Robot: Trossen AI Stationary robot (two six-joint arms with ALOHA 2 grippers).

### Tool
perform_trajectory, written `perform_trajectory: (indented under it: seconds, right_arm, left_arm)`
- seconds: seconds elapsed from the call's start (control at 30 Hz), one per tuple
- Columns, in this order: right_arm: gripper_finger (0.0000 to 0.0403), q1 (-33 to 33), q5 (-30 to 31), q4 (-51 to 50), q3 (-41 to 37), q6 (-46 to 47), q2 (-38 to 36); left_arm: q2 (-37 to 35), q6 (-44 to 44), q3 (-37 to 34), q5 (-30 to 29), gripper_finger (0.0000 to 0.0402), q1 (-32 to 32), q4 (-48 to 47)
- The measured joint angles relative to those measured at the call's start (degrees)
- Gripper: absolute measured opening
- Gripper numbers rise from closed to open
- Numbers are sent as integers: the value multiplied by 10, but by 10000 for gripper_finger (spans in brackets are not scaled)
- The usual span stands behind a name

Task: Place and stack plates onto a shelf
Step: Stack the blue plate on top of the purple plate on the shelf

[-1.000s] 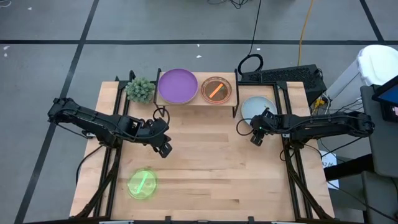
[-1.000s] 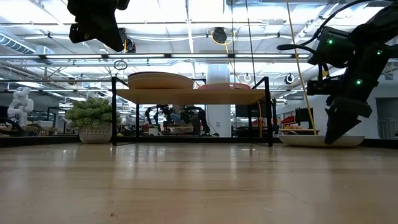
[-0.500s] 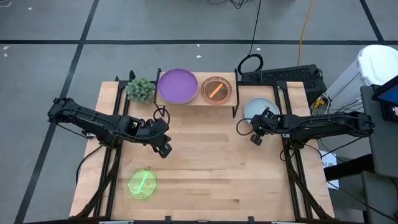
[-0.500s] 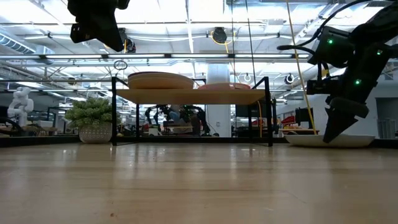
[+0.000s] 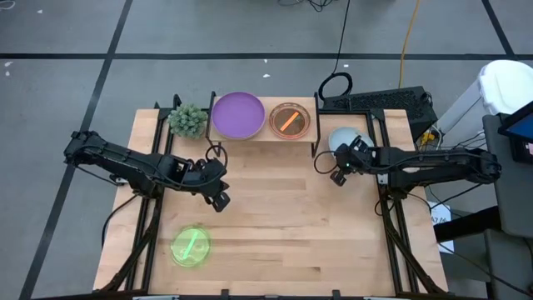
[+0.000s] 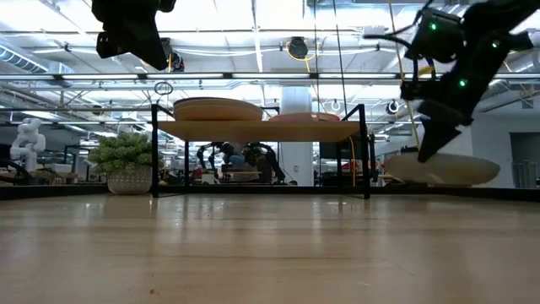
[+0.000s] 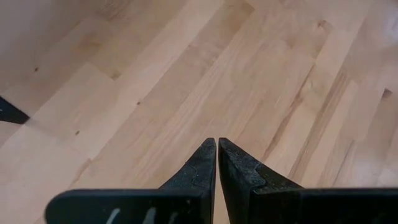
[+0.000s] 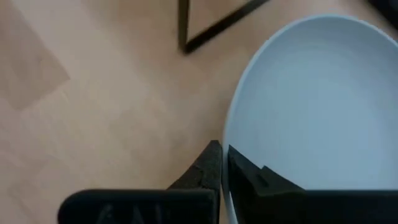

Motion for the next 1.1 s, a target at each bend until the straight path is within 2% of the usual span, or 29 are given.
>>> perform_trajectory:
  seconds: [0.2,0.57,0.8,0.97,1.1]
  right_arm:
    - [1,0,68,-78,75,16,0]
    - [0,0,112,-153,231,-22,0]
    - [0,2,111,-169,332,-62,11]
    - [0,19,97,-169,402,-107,44]
    - [0,38,95,-169,451,-127,84]
  left_arm:
    - [0,10,0,0,24,0,0]
    - [0,24,0,0,24,0,0]
    - [0,6,0,-6,24,0,14]
    - [0,0,7,-7,24,0,42]
    - [0,-48,21,16,24,20,46]
